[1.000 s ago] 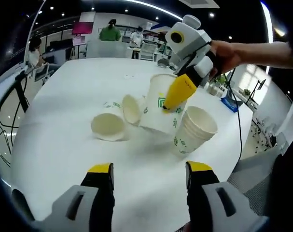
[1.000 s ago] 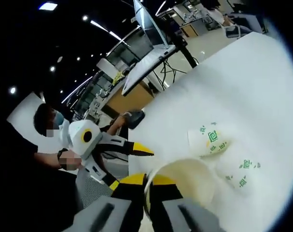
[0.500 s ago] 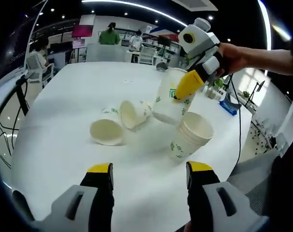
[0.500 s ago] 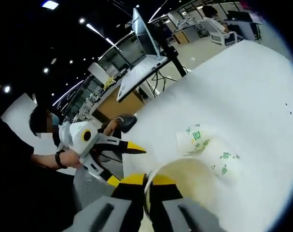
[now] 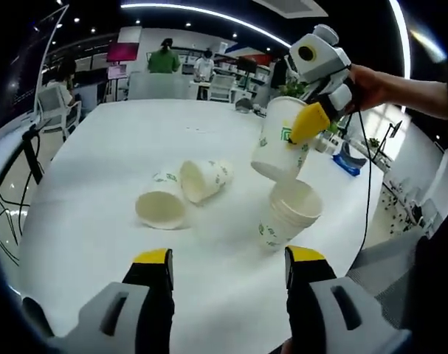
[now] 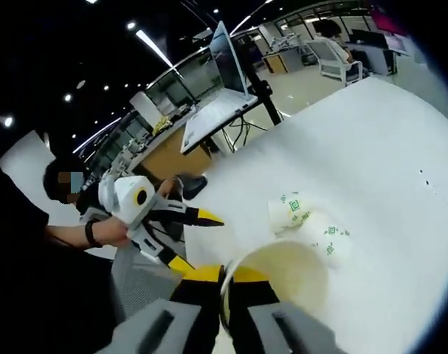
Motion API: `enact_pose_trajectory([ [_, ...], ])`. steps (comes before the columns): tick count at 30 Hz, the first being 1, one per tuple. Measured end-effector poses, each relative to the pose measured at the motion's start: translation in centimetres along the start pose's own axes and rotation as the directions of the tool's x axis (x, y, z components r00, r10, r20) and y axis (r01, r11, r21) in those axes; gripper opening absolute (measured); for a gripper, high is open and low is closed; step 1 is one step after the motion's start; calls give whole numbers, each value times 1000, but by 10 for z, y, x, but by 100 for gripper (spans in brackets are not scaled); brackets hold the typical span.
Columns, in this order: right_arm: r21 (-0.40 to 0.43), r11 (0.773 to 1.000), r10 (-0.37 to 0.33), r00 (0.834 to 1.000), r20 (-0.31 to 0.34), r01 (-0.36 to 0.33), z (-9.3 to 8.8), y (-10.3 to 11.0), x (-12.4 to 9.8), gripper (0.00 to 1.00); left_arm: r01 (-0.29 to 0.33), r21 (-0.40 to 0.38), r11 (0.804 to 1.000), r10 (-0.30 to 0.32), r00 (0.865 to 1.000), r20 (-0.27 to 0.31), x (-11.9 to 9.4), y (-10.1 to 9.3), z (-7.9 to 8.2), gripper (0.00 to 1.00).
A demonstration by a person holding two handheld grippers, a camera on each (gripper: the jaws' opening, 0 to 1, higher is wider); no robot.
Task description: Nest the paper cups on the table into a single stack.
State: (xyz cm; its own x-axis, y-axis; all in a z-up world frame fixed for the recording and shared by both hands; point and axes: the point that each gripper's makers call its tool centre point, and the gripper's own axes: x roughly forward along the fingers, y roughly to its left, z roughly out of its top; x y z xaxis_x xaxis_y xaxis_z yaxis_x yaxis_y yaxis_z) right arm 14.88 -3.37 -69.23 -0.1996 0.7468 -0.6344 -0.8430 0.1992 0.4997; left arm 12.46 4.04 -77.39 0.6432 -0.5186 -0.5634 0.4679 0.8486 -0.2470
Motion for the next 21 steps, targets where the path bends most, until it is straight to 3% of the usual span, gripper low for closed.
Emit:
enact_pose_trajectory([
  [5,-44,999,-19,1000,-13,19,-4,11,-4,0,5,6,1000,-5,1000,-1,-2,-1,-1,59],
  [11,-142,988,-76,993,-85,63,-20,21,-2,0,9,13,1000,-9,1000,-1,-4,-5,-3,59],
  [13,-186,980,-98,987,-128,73,-29,20,-2,0,11,15,1000,-11,1000,-1,-5,-6,-4,59],
  [21,-273,957,-149,973,-178,96,-38,20,4,0,16,25,1000,-16,1000,-3,-9,-12,-5,59],
])
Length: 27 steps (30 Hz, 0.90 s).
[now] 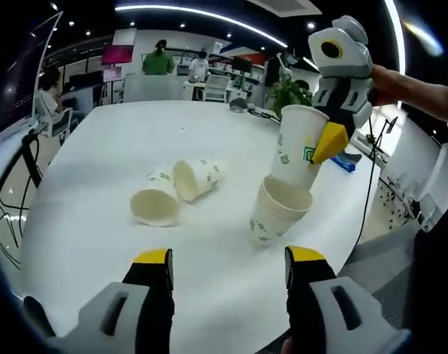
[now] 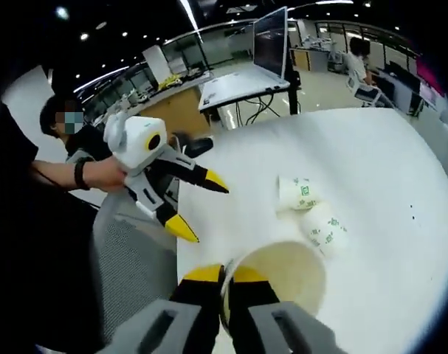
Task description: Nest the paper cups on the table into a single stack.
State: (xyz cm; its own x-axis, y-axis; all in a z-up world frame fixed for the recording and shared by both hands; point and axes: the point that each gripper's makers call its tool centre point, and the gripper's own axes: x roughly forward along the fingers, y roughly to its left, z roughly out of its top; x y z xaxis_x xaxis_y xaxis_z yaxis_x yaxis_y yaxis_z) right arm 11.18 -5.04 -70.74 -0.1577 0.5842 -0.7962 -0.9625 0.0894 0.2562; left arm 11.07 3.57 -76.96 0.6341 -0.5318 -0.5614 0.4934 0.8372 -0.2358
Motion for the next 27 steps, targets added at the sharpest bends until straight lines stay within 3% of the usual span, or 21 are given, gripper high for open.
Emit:
enact_pose_trajectory([
  [10,-131,990,-73,992,-101,59,-14,-3,12,0,-4,5,1000,4,1000,0,-4,-3,-1,59],
  [27,-188,979,-113,982,-153,83,-27,-7,25,0,-8,1,1000,8,1000,0,-10,1,-6,59],
])
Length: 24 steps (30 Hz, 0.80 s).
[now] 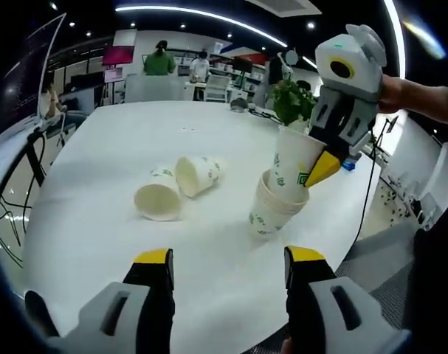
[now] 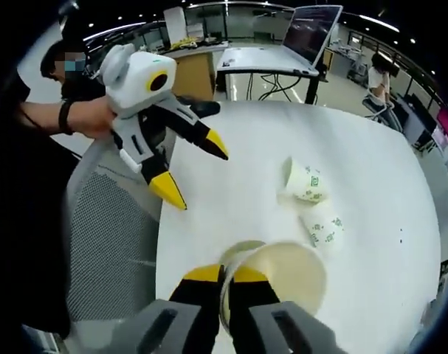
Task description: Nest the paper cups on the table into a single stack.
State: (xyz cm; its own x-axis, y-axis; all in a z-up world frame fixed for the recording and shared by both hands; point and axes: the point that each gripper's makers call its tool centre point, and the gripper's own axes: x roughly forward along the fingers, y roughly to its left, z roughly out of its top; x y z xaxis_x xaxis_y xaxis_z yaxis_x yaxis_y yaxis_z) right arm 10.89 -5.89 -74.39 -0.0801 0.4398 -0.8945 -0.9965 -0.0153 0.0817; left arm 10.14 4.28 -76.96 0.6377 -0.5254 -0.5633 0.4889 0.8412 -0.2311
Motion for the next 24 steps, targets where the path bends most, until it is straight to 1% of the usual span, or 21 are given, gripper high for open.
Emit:
enact_pose_trajectory([
  [10,13,1000,1,1000,-4,-1,-2,0,5,0,5,-1,1000,-5,1000,-2,0,0,0,59],
  [24,17,1000,21,1000,-12,-21,-5,3,8,0,11,-4,1000,-11,1000,-5,2,3,1,59],
])
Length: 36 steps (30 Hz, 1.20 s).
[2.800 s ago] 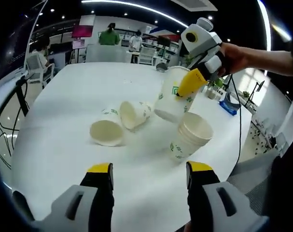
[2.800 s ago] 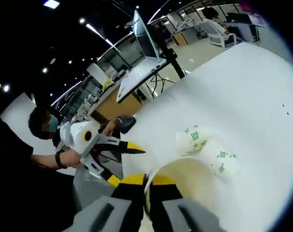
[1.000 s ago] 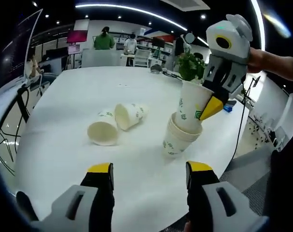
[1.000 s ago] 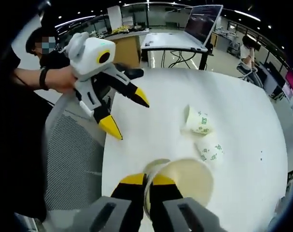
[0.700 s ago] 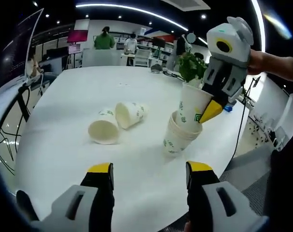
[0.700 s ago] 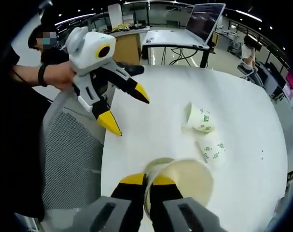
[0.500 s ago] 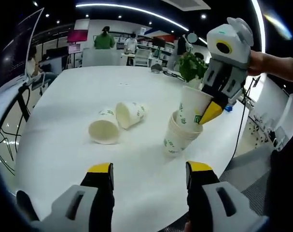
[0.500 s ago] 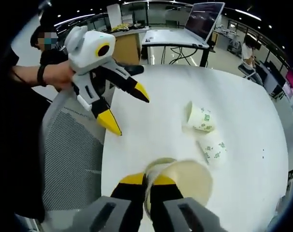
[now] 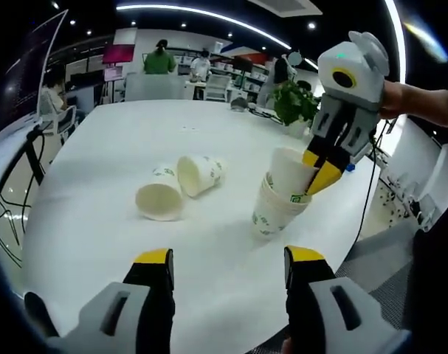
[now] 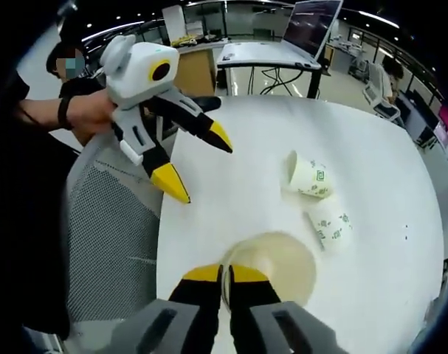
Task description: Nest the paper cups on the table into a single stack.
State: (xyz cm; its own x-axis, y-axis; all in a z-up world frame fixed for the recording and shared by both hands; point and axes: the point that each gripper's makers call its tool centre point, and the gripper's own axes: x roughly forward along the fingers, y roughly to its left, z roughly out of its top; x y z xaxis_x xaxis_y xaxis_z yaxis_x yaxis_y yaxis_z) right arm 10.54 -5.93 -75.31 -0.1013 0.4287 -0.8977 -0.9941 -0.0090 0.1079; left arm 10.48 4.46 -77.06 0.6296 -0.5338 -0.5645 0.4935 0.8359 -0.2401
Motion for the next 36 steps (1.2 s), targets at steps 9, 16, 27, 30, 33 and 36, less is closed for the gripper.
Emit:
enact_pose_trajectory([
  [9,1,1000,14,1000,16,-14,4,0,0,1,1,-7,1000,-1,1000,-3,4,3,-1,58],
  [16,4,1000,19,999,28,-20,3,-2,-2,4,2,-10,1000,-2,1000,-5,6,7,-1,58],
  [27,67,997,-59,982,178,48,9,-10,-26,20,16,-61,998,-14,999,35,9,12,15,57],
  [30,128,989,-103,964,246,73,12,-11,-36,30,36,-68,997,-33,998,51,12,7,23,56],
  [33,220,968,-188,934,303,123,8,-14,-46,39,64,-79,995,-58,996,66,18,5,30,55],
  [36,314,940,-245,904,350,133,4,-13,-53,42,97,-104,990,-88,992,87,24,3,39,54],
])
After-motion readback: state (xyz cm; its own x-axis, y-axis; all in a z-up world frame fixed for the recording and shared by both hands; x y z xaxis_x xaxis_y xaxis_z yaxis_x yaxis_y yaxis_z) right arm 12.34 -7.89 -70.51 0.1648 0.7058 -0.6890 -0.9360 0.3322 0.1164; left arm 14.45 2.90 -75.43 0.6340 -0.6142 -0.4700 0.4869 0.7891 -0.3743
